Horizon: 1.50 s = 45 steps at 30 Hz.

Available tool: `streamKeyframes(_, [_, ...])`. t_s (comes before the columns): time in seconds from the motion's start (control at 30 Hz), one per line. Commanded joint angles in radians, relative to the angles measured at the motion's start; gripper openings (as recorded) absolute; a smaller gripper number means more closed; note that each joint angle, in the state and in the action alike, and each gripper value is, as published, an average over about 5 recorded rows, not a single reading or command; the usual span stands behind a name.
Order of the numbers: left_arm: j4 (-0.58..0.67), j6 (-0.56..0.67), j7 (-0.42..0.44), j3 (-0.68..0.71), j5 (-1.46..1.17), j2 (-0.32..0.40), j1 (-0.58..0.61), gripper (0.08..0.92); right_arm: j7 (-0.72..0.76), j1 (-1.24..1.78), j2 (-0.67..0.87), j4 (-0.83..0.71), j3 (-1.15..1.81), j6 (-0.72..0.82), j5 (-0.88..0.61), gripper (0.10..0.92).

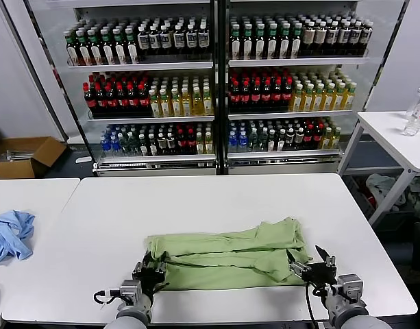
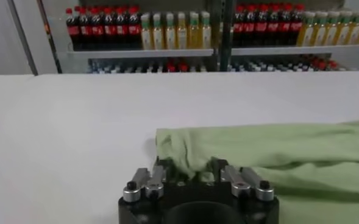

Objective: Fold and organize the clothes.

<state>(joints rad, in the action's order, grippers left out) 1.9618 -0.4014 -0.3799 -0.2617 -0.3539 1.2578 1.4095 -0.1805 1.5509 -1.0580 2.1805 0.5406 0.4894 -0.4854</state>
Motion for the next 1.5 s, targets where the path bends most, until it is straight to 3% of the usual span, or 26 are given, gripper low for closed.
streamKeyframes(0.03, [-0.039,0.001,-0.01,-0.009,-0.006,0.017,0.001,0.337,-0.003,0.012,-0.001,0.009,0.004,-0.004,0.009,0.823])
streamKeyframes(0.23, [-0.053,0.016,0.003,-0.061,-0.027,-0.017,-0.012,0.165,-0.006,0.01,0.005,0.015,0.012,-0.006,0.002,0.823])
streamKeyframes(0.37, [-0.085,0.039,0.021,-0.159,-0.032,-0.084,-0.031,0.093,-0.008,0.007,0.011,0.012,0.019,-0.009,-0.005,0.823])
streamKeyframes(0.63, [-0.15,0.056,0.06,-0.413,-0.153,-0.289,-0.044,0.09,-0.011,-0.013,0.026,0.005,0.021,-0.011,-0.029,0.823])
streamKeyframes(0.77, [-0.079,0.043,0.077,-0.525,-0.36,-0.326,-0.04,0.09,-0.012,-0.023,0.027,0.004,0.015,-0.011,-0.034,0.823])
streamKeyframes(0.93, [0.097,0.029,0.098,-0.569,-0.741,-0.293,-0.037,0.09,-0.014,-0.021,0.027,0.008,0.011,-0.01,-0.034,0.823])
streamKeyframes(1.13, [0.265,0.03,0.121,-0.406,-0.917,-0.17,-0.019,0.09,-0.013,-0.011,0.031,0.011,0.019,-0.011,-0.035,0.823])
streamKeyframes(1.33, [0.277,0.051,0.126,-0.185,-0.954,-0.038,-0.051,0.09,-0.013,-0.011,0.028,0.007,0.018,-0.012,-0.034,0.823])
streamKeyframes(1.5, [0.22,0.06,0.129,-0.009,-0.895,0.016,-0.101,0.09,-0.012,-0.013,0.026,0.004,0.017,-0.012,-0.033,0.823])
